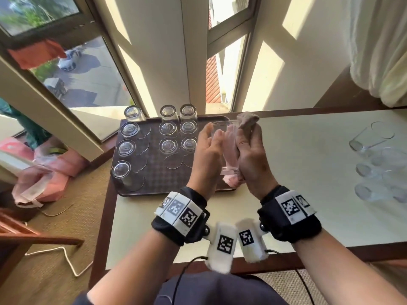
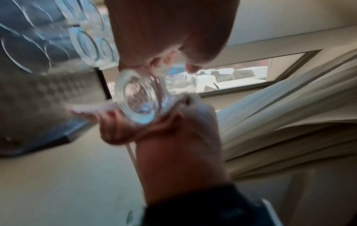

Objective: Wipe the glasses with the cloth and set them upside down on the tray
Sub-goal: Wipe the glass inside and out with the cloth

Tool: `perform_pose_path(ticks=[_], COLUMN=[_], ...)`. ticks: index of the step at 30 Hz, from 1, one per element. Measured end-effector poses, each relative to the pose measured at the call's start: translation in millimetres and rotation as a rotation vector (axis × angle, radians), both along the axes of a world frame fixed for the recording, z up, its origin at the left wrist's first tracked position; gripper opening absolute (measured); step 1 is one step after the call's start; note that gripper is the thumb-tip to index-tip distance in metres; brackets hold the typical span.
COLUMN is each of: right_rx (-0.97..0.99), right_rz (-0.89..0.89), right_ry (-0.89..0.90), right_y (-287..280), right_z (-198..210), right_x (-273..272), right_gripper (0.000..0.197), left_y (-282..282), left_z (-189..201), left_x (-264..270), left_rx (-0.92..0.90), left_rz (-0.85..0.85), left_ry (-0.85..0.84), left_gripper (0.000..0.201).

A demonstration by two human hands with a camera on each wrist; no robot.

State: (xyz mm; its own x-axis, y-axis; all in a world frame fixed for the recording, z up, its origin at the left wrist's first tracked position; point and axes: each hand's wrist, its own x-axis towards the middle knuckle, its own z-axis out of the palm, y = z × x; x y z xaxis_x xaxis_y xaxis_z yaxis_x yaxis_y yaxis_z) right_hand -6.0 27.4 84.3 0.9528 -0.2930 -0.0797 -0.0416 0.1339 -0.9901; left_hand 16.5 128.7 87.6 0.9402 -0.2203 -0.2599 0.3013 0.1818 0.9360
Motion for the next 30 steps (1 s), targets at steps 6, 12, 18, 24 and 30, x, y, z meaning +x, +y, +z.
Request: perform_pose_path(ticks=[6,12,18,24,30], right_rx=[0.372,0.402,0.303,0.695,0.145], right_rz=[0.074,0.081,0.104,0.155,0.092], right_ry=[0.005,0.045,-0.049,0.098,-0.019], right_y=[3,-11,0,-9,1], right_z=[6,7,10,9,8], right_x=[-2,-7,-6,-6,-1], right_gripper=[0.041,0.045,0.042,0.054,0.036], left_y=[2,12,-2,12,-1], left_z=[-2,3,6,15,12], left_x=[-6,1,-3,4,5], left_rx=[-0.164,-0.213,-0.044,-0.216,0.067], left_rz=[-0.116,-0.209,-0.074,-0.186,-0.065], left_ry=[0.004,0.042,-0.071,0.035,-0.108], left_gripper=[0.058,0.042,0.080,0.065,0.078])
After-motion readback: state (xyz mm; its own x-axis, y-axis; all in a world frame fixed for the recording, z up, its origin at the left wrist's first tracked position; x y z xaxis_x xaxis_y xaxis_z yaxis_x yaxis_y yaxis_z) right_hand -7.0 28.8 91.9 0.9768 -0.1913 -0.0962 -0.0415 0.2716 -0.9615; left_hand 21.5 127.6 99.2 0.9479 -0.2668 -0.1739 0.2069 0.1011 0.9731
